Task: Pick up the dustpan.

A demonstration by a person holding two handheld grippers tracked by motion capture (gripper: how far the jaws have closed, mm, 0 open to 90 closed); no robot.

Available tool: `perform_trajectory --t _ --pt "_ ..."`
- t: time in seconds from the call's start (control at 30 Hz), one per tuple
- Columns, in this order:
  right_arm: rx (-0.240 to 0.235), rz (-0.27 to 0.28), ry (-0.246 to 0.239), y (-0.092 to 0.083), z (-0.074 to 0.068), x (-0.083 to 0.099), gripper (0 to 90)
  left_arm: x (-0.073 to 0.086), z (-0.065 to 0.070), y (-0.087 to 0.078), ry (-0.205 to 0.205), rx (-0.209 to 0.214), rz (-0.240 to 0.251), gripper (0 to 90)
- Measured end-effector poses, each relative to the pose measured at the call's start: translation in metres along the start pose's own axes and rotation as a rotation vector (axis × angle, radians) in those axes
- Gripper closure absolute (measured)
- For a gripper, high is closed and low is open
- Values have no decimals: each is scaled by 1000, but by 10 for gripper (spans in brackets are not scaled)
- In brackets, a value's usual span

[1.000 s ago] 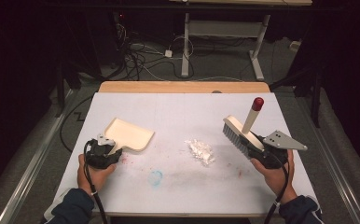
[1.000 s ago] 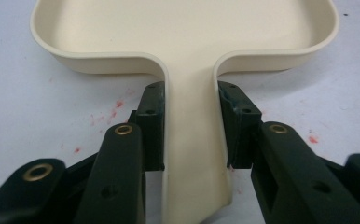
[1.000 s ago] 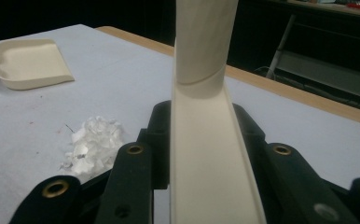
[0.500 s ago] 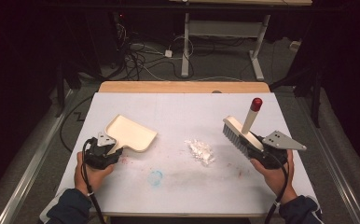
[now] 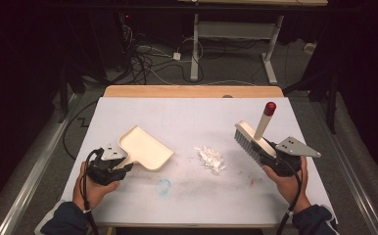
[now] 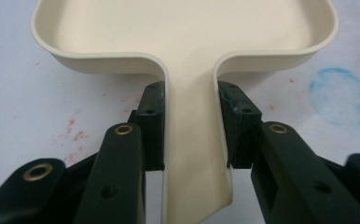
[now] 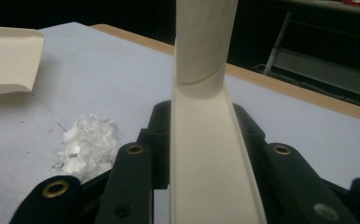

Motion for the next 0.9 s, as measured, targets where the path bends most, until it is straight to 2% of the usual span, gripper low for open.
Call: perform_trajectory --t 0.27,0.4,0.47,0.53,0.77,0.8,0.9 --pt "-5 -4 6 10 -4 3 678 -2 24 6 78 68 -44 639" --pt "-21 -13 37 20 -9 6 679 -4 36 7 122 104 -63 639" --pt "-9 -5 28 27 -9 4 679 -4 41 8 140 116 -75 639" --pt "-17 -2 56 33 -13 1 679 -5 45 8 149 131 -80 639" --pt "-36 -3 41 47 -29 -1 679 -4 58 11 189 178 -108 638" --pt "-37 -4 52 49 -32 0 679 -4 59 11 196 176 -113 638" --pt "-36 -12 43 59 -35 2 678 -4 61 12 207 182 -122 638"
Point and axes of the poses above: each handheld gripper's, and its own axes: y roughly forward along the jaws, x roughly out of its underside, z roughly to its right, the point moved 8 cm from there along y, roughly forward along the jaws, and after that the axes turned 5 degrees about x, right-handed, at the moved point
